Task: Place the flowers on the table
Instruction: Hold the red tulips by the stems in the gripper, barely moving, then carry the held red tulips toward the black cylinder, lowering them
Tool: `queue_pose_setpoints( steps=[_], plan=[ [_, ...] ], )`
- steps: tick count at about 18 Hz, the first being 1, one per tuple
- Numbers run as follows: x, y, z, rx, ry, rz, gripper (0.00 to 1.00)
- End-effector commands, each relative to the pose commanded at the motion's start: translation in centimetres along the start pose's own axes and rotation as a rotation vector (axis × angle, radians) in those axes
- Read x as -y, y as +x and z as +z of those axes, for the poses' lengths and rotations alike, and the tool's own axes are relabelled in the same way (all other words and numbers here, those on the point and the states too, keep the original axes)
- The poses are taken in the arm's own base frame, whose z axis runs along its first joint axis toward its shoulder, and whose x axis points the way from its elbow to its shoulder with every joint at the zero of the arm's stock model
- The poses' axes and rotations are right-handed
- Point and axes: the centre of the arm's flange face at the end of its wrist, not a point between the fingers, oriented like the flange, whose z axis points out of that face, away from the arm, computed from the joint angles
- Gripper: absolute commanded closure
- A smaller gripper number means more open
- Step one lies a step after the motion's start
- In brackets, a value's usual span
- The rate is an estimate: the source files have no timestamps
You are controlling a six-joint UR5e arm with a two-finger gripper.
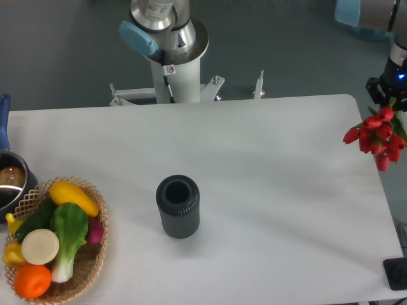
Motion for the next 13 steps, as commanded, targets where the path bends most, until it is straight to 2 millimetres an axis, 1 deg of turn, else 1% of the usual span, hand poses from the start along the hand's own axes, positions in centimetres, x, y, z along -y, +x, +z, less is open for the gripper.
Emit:
queue_pose_setpoints(
  steps=[3,6,7,10,13],
  plan=[
    [0.5,0.1,0.0,-0.004,0.002,0.004,0.96],
    [1.1,0.7,0.4,-0.015,-0.009,0.011,0.96],
    [1.8,1.0,0.5,-0.018,-0.028,0.023,0.96],
    [4.9,2.1,1.0,-0.037,-0.052,0.063,0.97],
    [7.4,3.4,1.7,-0.053,-0.046,0.047,0.97]
  ],
)
